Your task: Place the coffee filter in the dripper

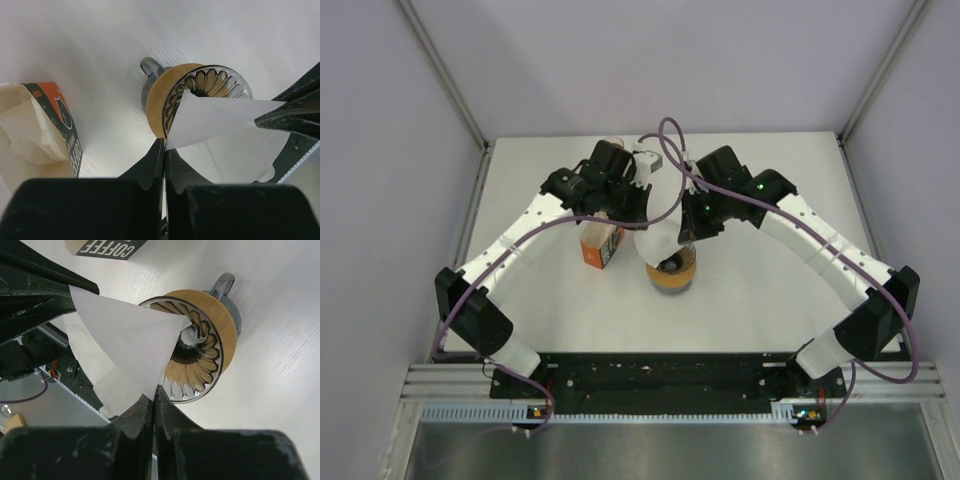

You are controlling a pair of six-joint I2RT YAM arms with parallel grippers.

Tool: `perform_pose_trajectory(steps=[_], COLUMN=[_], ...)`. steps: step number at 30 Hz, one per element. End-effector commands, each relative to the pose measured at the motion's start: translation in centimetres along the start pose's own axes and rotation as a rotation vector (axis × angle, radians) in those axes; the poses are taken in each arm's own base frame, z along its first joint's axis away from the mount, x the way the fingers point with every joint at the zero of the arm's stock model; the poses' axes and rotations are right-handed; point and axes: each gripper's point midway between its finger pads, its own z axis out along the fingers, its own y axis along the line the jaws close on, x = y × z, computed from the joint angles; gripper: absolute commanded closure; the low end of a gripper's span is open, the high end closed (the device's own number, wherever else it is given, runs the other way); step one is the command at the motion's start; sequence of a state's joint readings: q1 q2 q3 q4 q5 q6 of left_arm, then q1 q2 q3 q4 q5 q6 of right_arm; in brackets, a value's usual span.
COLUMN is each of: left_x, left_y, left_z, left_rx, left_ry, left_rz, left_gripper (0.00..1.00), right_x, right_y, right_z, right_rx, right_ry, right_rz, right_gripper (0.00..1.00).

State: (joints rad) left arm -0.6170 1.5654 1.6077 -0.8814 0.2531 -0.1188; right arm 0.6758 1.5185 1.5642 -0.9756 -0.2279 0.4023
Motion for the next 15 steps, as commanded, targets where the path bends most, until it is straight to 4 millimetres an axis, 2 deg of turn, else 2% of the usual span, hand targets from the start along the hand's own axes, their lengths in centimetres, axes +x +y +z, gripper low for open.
perform_pose_trajectory(steps=[1, 9, 10, 15], left_x=[0.3, 1.8, 1.8, 2.5], left_y=[-0.6, 1.0, 1.1, 0.7], left_z=[0.8, 2.3, 2.4, 3.3], left_rx=[0.044, -0.017, -0.017, 0.002], left_ry=[0.016, 0.067, 0.07, 0.105], left_rz=[0.012, 0.031, 0.035, 0.021], left_gripper=[1.0, 1.0, 1.0, 1.0], right_x=[0.0, 0.8, 0.5, -0.8], right_y=[-0.8, -4.8, -4.8, -2.2], right_z=[-0.4, 0.7, 0.8, 0.9], right_rx=[-0.004, 0.05, 0.042, -0.1], right_ry=[-0.009, -0.009, -0.022, -0.062], right_rz=[-0.002, 0.064, 0.058, 0.034], right_gripper=[1.0, 1.0, 1.0, 1.0])
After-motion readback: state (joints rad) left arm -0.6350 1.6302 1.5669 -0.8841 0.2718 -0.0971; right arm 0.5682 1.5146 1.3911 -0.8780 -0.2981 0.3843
